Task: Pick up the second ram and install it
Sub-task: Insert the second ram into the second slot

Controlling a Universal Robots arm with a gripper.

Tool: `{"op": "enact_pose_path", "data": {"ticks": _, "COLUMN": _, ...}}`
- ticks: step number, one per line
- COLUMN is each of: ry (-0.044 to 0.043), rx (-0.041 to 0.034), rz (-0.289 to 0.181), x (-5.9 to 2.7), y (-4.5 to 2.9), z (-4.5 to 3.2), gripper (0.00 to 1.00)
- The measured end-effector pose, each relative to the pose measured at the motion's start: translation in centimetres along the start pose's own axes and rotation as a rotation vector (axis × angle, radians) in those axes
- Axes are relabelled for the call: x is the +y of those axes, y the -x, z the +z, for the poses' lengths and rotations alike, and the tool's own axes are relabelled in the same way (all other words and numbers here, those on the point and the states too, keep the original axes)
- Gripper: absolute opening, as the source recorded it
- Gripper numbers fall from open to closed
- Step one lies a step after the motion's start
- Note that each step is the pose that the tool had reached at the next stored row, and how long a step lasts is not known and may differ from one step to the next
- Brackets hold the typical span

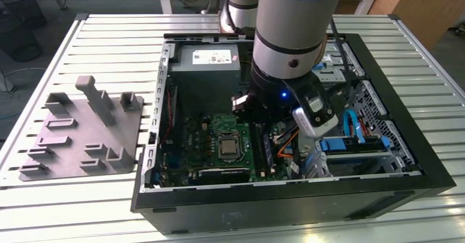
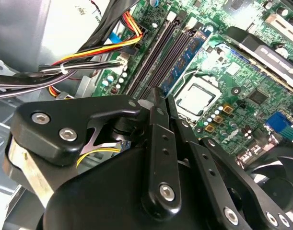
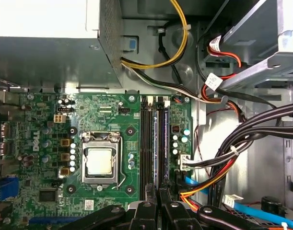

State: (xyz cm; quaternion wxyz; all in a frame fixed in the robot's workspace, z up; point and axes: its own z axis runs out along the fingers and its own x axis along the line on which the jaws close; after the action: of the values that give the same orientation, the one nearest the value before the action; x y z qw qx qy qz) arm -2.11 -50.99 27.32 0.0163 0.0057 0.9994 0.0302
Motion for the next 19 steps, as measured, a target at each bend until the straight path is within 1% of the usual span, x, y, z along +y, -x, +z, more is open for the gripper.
{"op": "enact_pose_path", "data": {"ticks": 19, "ry": -0.0001, "rx": 0.0, "rz": 0.0, "x": -0.1, "y": -0.05, "z": 1.57, "gripper": 0.14}}
